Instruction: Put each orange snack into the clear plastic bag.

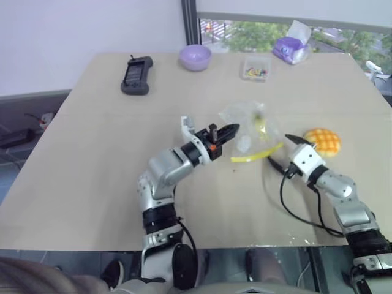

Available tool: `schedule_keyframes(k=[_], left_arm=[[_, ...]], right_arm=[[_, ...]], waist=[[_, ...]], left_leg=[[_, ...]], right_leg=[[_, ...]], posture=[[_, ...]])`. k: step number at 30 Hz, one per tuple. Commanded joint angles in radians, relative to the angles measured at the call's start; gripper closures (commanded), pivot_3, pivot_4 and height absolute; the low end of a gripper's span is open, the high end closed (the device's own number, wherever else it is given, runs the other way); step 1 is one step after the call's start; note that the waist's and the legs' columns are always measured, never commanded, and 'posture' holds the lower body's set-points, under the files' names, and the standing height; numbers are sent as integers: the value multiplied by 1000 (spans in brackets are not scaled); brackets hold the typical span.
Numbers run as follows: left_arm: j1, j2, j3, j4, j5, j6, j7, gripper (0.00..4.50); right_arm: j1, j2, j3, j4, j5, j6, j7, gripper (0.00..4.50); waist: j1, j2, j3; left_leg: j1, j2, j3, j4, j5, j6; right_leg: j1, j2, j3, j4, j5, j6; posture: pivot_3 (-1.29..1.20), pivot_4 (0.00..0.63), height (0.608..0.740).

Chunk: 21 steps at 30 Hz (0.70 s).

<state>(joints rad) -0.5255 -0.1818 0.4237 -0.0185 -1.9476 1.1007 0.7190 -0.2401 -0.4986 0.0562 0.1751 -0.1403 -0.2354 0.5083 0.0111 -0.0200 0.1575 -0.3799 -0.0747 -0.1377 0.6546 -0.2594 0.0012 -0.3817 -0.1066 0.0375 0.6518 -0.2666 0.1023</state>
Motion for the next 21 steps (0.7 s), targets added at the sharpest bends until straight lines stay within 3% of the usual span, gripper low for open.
schedule_keyframes(k=[1,12,21], left_arm=[[-4,-136,-6,-37,-25,1,-29,4428],[6,-138,-1,-38,-25,2,-31,4428],[13,-124,1,-33,-25,8,-32,4500]], right_arm=[[-23,21,20,17,-11,-18,-22,0],[-102,50,-16,154,-16,-65,-141,0],[-87,27,-20,142,-21,-89,-167,2824]], waist=[[0,0,0],[1,0,0],[1,0,0]], left_leg=[[0,0,0,0,0,0],[0,0,0,0,0,0],[-1,0,0,-1,0,0]], right_leg=[[0,0,0,0,0,0],[0,0,0,0,0,0],[-1,0,1,0,0,0]], posture=[[0,150,740],[0,150,740],[0,150,740]])
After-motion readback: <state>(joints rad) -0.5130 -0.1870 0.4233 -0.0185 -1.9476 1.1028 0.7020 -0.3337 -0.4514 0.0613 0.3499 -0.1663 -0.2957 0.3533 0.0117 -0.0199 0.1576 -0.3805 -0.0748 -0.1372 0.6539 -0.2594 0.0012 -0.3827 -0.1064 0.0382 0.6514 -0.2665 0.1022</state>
